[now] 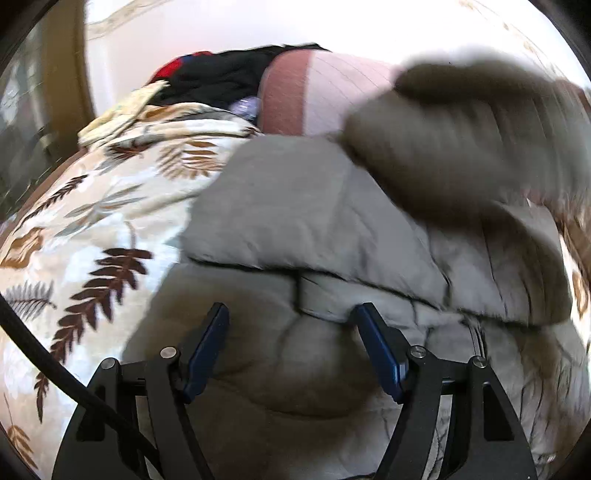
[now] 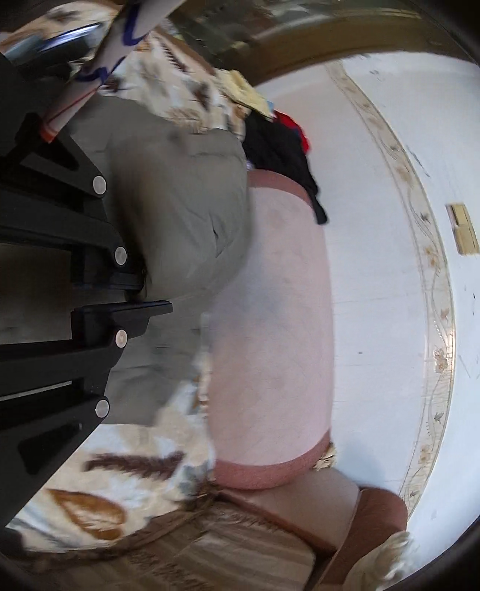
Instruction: Fold large clothes
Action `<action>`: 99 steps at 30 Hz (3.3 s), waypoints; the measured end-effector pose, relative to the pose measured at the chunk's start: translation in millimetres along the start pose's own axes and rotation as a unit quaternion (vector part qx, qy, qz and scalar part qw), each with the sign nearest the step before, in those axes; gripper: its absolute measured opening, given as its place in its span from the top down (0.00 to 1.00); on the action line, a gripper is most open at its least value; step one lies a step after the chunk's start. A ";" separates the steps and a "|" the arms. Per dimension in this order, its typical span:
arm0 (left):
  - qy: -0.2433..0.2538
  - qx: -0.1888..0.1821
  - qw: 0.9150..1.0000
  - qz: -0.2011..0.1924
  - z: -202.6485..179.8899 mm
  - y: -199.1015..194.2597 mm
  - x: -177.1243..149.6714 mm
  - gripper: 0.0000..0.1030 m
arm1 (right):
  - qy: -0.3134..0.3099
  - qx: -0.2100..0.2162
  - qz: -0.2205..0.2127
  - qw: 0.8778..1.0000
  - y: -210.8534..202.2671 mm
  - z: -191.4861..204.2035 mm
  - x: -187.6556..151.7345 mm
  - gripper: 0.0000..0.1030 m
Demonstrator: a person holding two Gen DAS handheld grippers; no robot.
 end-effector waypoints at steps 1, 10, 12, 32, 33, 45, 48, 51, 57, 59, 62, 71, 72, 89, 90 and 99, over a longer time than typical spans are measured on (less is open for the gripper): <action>-0.012 -0.004 1.000 -0.004 5.6 -3.4 2.5 0.31 | -0.001 -0.005 0.003 1.000 -1.5 -1.5 -14.1 0.94; -0.042 -0.018 0.999 -0.022 20.3 -11.2 13.2 0.31 | -0.058 -0.084 0.087 0.991 73.1 -7.3 -104.4 0.94; -0.037 -0.022 0.999 -0.024 17.9 -12.1 12.5 0.31 | -0.053 -0.090 0.089 0.990 81.1 -11.1 -108.9 0.94; -0.037 -0.030 0.998 -0.029 14.8 -13.5 12.8 0.31 | -0.022 -0.046 0.060 0.997 7.8 -14.6 -89.0 0.81; -0.038 -0.031 0.998 -0.031 15.1 -14.4 13.0 0.31 | -0.016 -0.044 0.051 0.998 2.5 -15.2 -81.3 0.81; -0.041 -0.037 0.998 -0.039 16.9 -21.1 15.3 0.31 | 0.028 0.007 0.000 1.000 25.2 43.4 3.9 0.62; -0.045 -0.037 0.997 -0.043 19.0 -21.1 18.3 0.31 | 0.018 0.000 0.036 0.999 55.5 52.1 -11.5 0.62; -0.050 -0.042 0.997 -0.047 22.3 -22.2 25.0 0.31 | 0.018 0.005 0.063 0.998 73.5 51.8 -34.8 0.62; -0.066 -0.042 0.995 -0.062 28.5 -22.7 45.6 0.31 | 0.010 0.001 0.112 0.994 104.0 47.0 -85.9 0.62; -0.065 -0.044 0.995 -0.064 24.7 -20.0 52.1 0.31 | 0.010 0.002 0.112 0.994 108.9 46.3 -93.7 0.62; -0.045 -0.049 0.996 -0.065 10.0 -13.7 57.3 0.31 | 0.014 0.009 0.115 0.993 114.4 45.8 -101.8 0.62; 0.040 -0.003 0.999 -0.006 -35.9 49.0 49.7 0.28 | 0.041 0.049 0.112 0.992 111.4 28.4 -108.8 0.62; 0.043 0.000 0.999 -0.009 -36.6 49.9 48.8 0.27 | 0.039 0.049 0.114 0.992 110.5 29.2 -108.8 0.62; 0.054 0.005 0.998 -0.012 -36.2 52.8 44.2 0.27 | 0.040 -0.055 0.099 0.993 103.0 -7.0 -65.9 0.62; 0.055 0.006 0.998 -0.013 -35.7 53.5 44.6 0.26 | 0.042 -0.053 0.106 0.992 108.4 -9.0 -70.6 0.62; 0.054 0.004 0.998 -0.023 -36.0 50.3 45.3 0.26 | 0.008 -0.057 0.118 0.991 117.0 -5.9 -85.2 0.62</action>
Point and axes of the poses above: each gripper's, at about its wrist camera, not at the fingertips, and y roughly the way its jaws point, z to its left, x to its top, the point moved 2 cm from there along y, roughly the way its jaws point, and after that the axes turned 5 degrees about z, right-handed, at the moved point
